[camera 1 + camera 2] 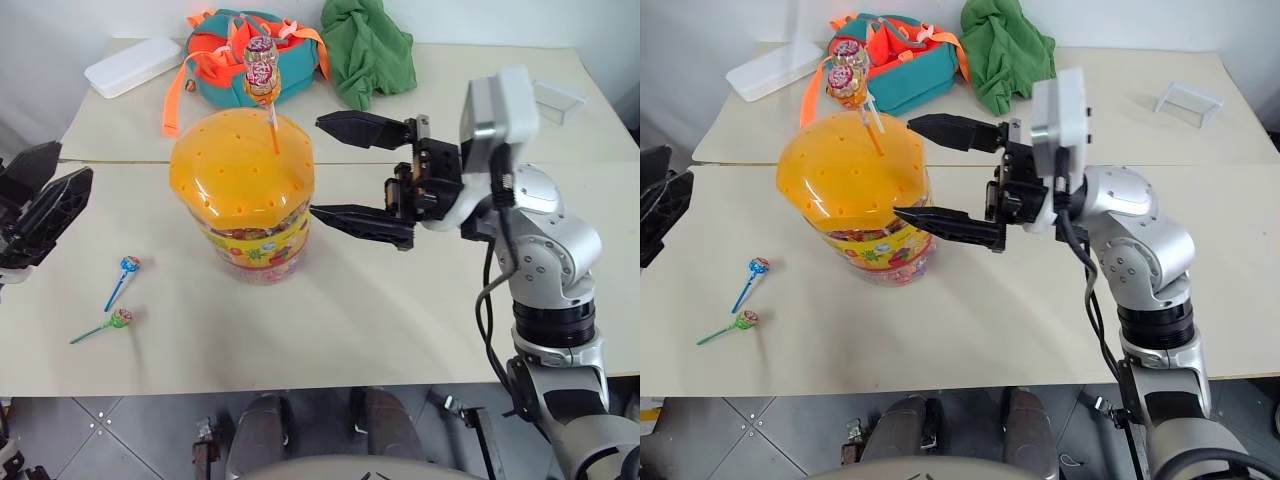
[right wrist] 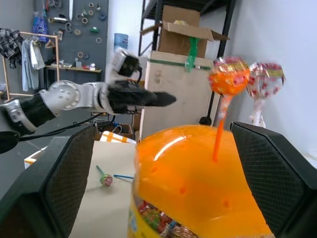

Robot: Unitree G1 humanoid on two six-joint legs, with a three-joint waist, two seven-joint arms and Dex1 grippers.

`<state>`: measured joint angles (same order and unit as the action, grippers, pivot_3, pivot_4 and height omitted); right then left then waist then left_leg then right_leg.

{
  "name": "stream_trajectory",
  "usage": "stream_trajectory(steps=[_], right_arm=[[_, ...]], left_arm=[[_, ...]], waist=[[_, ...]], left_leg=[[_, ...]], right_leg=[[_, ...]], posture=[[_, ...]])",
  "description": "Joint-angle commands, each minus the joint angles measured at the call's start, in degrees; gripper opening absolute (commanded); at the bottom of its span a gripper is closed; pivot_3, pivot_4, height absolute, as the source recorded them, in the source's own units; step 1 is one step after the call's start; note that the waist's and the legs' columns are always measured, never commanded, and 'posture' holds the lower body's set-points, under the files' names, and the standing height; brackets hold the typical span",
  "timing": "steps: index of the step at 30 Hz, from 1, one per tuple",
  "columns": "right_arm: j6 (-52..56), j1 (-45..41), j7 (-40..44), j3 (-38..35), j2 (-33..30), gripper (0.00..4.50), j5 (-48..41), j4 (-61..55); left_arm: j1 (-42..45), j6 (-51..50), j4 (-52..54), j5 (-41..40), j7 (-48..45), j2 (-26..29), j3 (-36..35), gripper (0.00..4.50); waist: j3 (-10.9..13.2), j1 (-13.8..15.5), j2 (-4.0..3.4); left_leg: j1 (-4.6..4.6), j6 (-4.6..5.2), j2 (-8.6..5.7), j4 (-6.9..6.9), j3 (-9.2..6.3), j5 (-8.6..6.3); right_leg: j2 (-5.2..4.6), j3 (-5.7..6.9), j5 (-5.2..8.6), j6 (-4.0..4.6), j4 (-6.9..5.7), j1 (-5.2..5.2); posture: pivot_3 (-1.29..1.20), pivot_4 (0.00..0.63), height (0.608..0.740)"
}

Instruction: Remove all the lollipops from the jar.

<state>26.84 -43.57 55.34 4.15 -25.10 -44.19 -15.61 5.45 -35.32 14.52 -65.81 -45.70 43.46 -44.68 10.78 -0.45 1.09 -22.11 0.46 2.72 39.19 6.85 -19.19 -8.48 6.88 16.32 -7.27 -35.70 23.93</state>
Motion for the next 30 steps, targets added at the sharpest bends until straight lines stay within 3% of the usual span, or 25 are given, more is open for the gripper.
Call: stream_trajectory(steps=[1,12,15,26,30], right_arm=[[0.87,-2.26,-0.34,0.65,0.46,4.5,1.65,0.77],[4.7,-10.54,-3.55,4.75,6.79,4.5,6.62,6.79],[5.34,-11.14,-2.89,5.06,7.57,3.89,6.8,6.86],[2.19,-11.97,-0.64,3.81,10.57,0.08,8.13,9.49],[-2.92,-11.81,2.63,-1.08,12.75,0.02,5.27,12.54]], left_arm=[[-2.36,-1.99,3.15,-4.74,-1.33,-0.11,-1.43,4.48],[-9.58,1.36,-0.09,-2.28,-8.93,-2.17,-2.36,4.48],[-9.99,2.85,0.11,-2.25,-9.91,-3.73,-2.52,4.5],[-11.07,2.83,0.64,-3.51,-12.39,-4.76,-2.27,4.5],[-8.58,3.65,1.07,-5.06,-11.83,-5.45,-2.14,4.5]], waist=[[0.0,-0.27,0.0],[0.0,-1.24,-0.01],[0.0,-1.17,-0.01],[0.0,-1.53,0.0],[0.0,-1.47,0.0]], left_leg=[[0.0,0.0,0.0,0.0,0.02,0.0],[-0.07,-0.05,0.06,-0.01,0.16,0.0],[-0.09,-0.05,0.04,-0.01,0.15,0.0],[-0.09,-0.06,0.06,-0.08,0.14,0.0],[-0.09,-0.06,0.06,-0.08,0.16,0.0]], right_leg=[[0.0,-0.01,0.0,0.0,0.0,0.0],[0.14,-0.02,0.03,0.04,-0.03,0.08],[0.13,-0.02,0.03,0.04,-0.03,0.08],[0.14,-0.04,0.03,0.05,-0.03,0.17],[0.14,-0.03,0.03,0.04,-0.03,0.17]], posture=[[0.0,0.15,0.74],[0.0,0.15,0.74],[0.0,0.15,0.74],[0.0,0.15,0.74],[0.0,0.15,0.74]])
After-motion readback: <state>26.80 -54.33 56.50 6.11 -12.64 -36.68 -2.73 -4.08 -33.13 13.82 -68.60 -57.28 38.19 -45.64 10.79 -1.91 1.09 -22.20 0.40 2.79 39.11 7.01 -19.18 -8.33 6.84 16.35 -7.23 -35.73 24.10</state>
